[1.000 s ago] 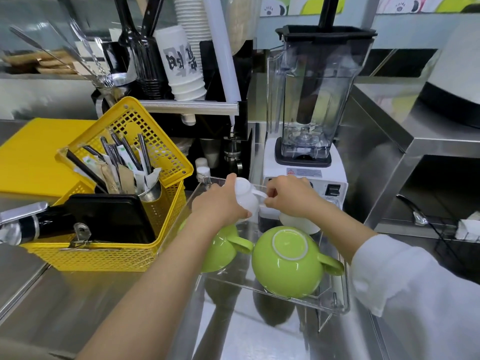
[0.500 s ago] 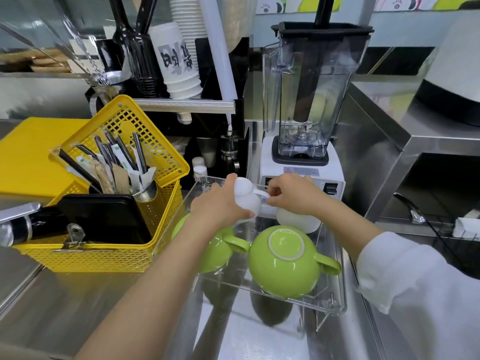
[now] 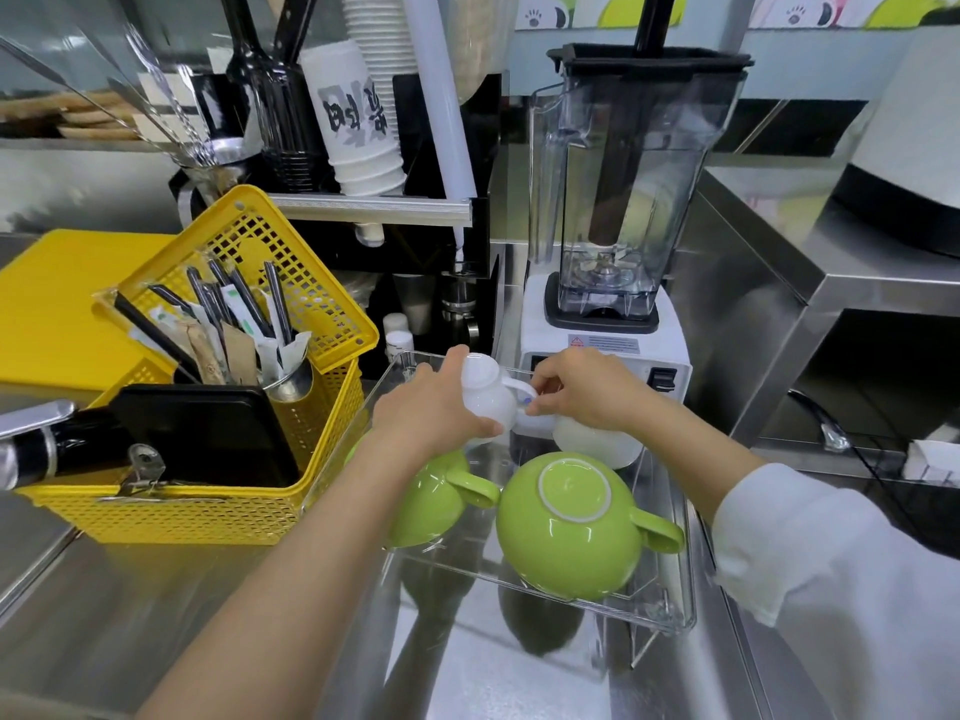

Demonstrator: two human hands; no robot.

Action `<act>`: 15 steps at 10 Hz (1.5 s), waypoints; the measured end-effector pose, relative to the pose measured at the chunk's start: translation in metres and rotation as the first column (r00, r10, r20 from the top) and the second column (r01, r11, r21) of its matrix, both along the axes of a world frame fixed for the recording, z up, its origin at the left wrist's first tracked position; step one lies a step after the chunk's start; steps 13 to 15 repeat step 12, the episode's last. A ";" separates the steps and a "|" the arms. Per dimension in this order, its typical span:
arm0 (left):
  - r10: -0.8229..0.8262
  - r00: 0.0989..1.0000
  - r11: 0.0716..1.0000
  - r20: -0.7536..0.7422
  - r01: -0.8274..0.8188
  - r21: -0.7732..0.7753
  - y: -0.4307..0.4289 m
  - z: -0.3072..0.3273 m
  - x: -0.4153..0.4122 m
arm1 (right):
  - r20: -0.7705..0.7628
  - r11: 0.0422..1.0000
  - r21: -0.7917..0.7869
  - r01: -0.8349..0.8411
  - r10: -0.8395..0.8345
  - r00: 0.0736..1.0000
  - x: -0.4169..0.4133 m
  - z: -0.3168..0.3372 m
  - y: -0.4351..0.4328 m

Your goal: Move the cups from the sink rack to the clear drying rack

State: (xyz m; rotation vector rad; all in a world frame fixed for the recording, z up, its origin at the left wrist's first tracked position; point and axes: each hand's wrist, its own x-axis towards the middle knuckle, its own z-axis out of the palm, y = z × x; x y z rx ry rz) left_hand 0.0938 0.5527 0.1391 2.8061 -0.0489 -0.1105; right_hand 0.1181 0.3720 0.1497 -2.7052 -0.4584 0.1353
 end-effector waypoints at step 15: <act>-0.058 0.998 0.868 -0.016 0.042 -0.495 0.071 0.003 -0.047 | -0.012 0.968 0.048 -0.247 0.248 0.969 -0.077 0.017 0.027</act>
